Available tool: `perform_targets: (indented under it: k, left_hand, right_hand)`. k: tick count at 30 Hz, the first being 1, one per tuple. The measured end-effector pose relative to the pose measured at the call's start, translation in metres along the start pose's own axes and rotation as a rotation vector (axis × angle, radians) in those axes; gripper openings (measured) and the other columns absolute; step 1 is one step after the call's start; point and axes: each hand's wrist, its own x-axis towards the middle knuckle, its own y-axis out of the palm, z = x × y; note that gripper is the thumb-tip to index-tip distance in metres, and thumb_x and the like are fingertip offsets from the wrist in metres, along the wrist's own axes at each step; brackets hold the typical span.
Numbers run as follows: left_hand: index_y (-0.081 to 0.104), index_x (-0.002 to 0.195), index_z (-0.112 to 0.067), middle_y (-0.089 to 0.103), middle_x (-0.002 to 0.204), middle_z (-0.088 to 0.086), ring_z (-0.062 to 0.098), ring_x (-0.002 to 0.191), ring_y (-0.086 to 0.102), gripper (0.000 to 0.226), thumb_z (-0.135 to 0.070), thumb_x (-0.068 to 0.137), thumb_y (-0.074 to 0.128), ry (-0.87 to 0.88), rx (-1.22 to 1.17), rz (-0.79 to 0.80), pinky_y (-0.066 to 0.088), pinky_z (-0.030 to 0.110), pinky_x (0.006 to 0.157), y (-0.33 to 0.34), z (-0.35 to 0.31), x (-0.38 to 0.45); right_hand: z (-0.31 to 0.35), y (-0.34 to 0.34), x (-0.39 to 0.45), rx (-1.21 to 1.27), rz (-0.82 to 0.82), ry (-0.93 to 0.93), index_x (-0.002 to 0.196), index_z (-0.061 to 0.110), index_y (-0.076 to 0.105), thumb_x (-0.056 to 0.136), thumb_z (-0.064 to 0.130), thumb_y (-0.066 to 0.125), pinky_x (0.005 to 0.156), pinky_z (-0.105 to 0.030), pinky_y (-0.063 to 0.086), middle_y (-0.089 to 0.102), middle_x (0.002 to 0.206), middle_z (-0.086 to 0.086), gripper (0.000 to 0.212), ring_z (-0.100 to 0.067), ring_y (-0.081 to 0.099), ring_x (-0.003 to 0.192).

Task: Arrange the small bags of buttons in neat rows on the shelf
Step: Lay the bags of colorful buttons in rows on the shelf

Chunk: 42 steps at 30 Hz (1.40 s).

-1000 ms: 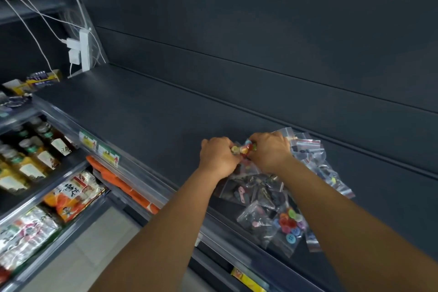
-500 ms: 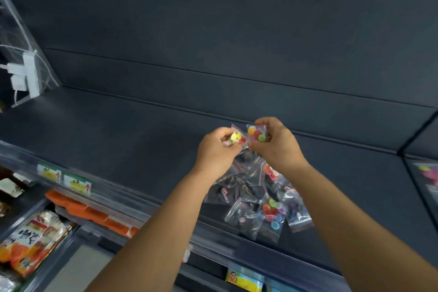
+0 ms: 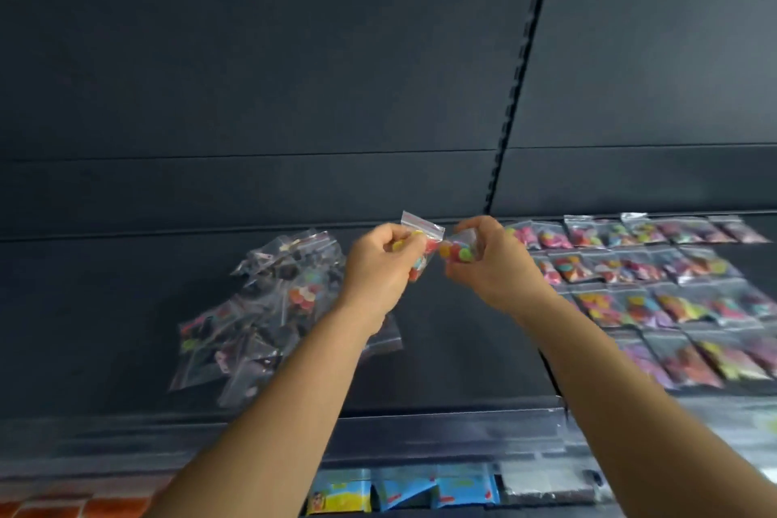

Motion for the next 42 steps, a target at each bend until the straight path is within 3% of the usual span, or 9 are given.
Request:
perform_targets:
  k: [4,9,14,17,20,23,26,33,42]
  left_hand:
    - [0.065,0.079,-0.009,0.064,0.06,-0.003,0.01,0.052,0.055,0.008,-0.015,0.083,0.062,0.019,0.015,0.184,0.047,0.02,0.055,0.078,-0.019,-0.013]
    - [0.06,0.082,-0.006,0.064,0.071,0.004,0.009,0.056,0.059,0.007,-0.01,0.084,0.065,0.001,-0.013,0.17,0.049,0.023,0.054,0.175,-0.035,-0.028]
    - [0.063,0.089,-0.001,0.067,0.084,0.013,0.018,0.072,0.059,0.016,-0.016,0.084,0.065,-0.025,0.033,0.18,0.048,0.032,0.067,0.255,-0.044,-0.038]
    - [0.068,0.088,-0.012,0.07,0.092,0.016,0.031,0.079,0.065,0.007,-0.017,0.085,0.064,-0.021,0.049,0.213,0.053,0.043,0.074,0.292,-0.048,-0.042]
    - [0.069,0.085,-0.021,0.07,0.093,0.014,0.025,0.076,0.065,0.005,-0.021,0.085,0.064,-0.028,0.074,0.231,0.055,0.043,0.073,0.318,-0.048,-0.039]
    - [0.07,0.084,-0.022,0.072,0.086,0.006,0.017,0.076,0.065,0.005,-0.025,0.084,0.066,-0.033,0.078,0.246,0.053,0.035,0.067,0.338,-0.046,-0.03]
    - [0.069,0.078,-0.025,0.071,0.074,-0.008,0.011,0.071,0.065,0.007,-0.027,0.084,0.066,-0.041,0.087,0.279,0.052,0.023,0.063,0.354,-0.046,-0.019]
    - [0.062,0.068,-0.028,0.068,0.074,-0.006,0.01,0.063,0.059,0.024,-0.03,0.091,0.056,0.008,0.152,0.258,0.045,0.024,0.058,0.39,-0.046,0.003]
    - [0.061,0.092,-0.024,0.063,0.087,-0.009,0.002,0.072,0.058,0.01,-0.014,0.09,0.058,0.055,0.37,0.21,0.041,0.015,0.055,0.46,-0.034,0.021]
  right_hand:
    - [-0.038,-0.063,-0.012,-0.034,0.044,-0.025,0.109,0.017,0.051,0.073,0.011,0.072,0.044,-0.007,0.037,0.058,0.072,0.014,0.042,0.001,0.052,0.056]
    - [-0.092,-0.144,-0.025,0.236,-0.03,0.067,0.107,0.023,0.055,0.072,0.009,0.077,0.044,-0.007,0.038,0.061,0.071,0.011,0.043,0.008,0.052,0.045]
    - [-0.141,-0.21,-0.032,0.602,-0.114,0.165,0.109,0.014,0.058,0.078,0.002,0.07,0.055,-0.019,0.046,0.07,0.088,-0.006,0.035,-0.013,0.063,0.069]
    - [-0.162,-0.235,-0.033,0.66,-0.178,0.176,0.104,0.019,0.061,0.079,-0.004,0.065,0.05,-0.016,0.046,0.069,0.087,-0.005,0.034,-0.012,0.064,0.064]
    - [-0.181,-0.25,-0.032,0.612,-0.229,0.257,0.099,0.027,0.062,0.081,0.005,0.067,0.053,-0.015,0.047,0.071,0.08,0.004,0.029,-0.007,0.065,0.065]
    - [-0.193,-0.262,-0.03,0.549,-0.268,0.317,0.085,0.015,0.071,0.086,0.016,0.065,0.057,-0.022,0.048,0.071,0.066,0.002,0.006,-0.012,0.061,0.062]
    - [-0.201,-0.273,-0.027,0.504,-0.322,0.327,0.071,0.012,0.07,0.088,0.018,0.062,0.058,-0.03,0.046,0.066,0.06,0.001,0.021,-0.019,0.052,0.061]
    - [-0.234,-0.305,-0.018,0.333,-0.468,0.352,0.069,0.016,0.069,0.088,0.019,0.061,0.058,-0.032,0.047,0.065,0.055,0.005,0.021,-0.016,0.053,0.059]
    - [-0.299,-0.356,0.006,0.103,-0.407,0.396,0.08,0.022,0.067,0.087,0.021,0.061,0.054,-0.024,0.046,0.07,0.066,0.011,0.009,-0.011,0.066,0.067]
